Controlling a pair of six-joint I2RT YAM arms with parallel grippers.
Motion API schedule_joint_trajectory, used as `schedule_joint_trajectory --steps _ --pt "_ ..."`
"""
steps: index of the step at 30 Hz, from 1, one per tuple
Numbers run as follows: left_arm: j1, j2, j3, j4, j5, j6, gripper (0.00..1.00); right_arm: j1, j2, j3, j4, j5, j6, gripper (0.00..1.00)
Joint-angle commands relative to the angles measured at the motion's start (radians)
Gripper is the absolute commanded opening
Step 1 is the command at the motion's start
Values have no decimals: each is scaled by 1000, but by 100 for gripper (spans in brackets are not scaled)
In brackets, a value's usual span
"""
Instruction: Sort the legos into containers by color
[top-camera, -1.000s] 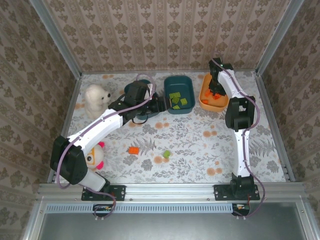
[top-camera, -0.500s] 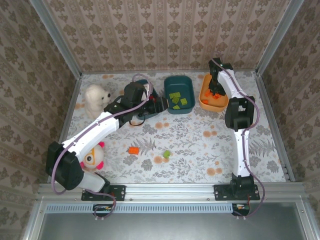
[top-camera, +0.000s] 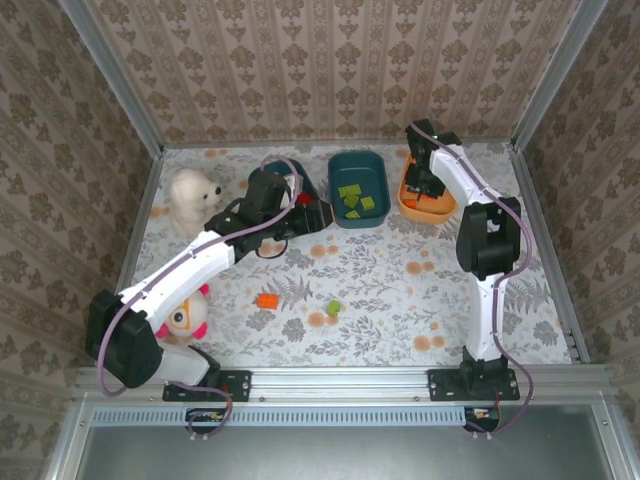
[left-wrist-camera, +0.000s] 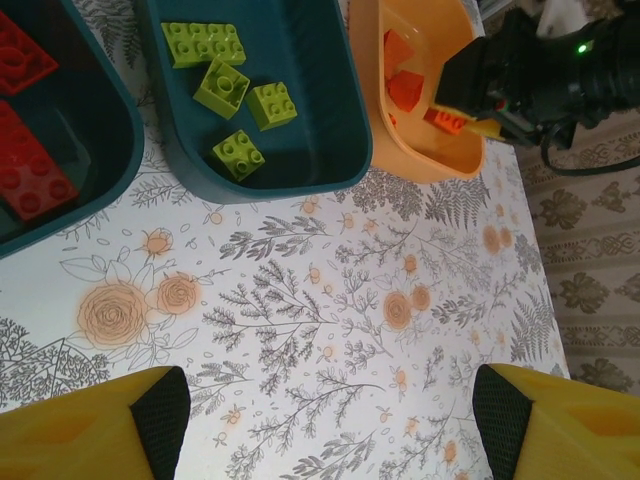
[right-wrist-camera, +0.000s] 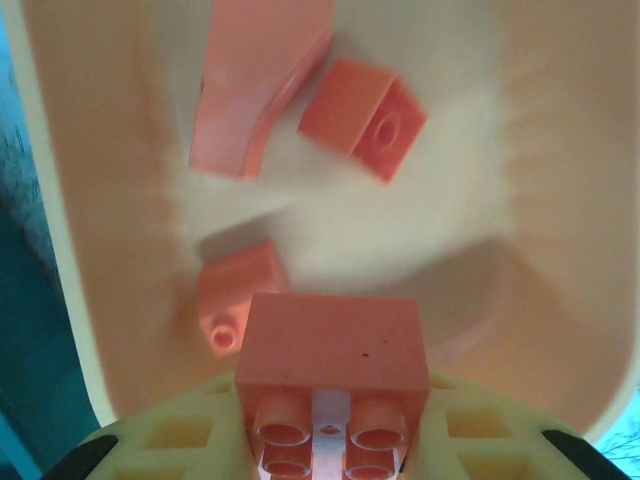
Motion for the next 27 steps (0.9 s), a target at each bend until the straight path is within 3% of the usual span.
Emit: schedule_joint_trajectory --steps 1,16,24,27 --pt "-8 -43 -15 -9 -17 -13 78 -13 -1 -35 26 -55 29 28" --pt "-9 -62 -21 -29 -32 -14 78 -101 183 122 -34 -253 22 29" --pt "-9 -52 -17 -25 -32 -17 78 -175 238 180 -86 -339 13 39" --pt "-9 -46 -13 -23 -30 -17 78 -189 252 220 -123 -325 -10 48"
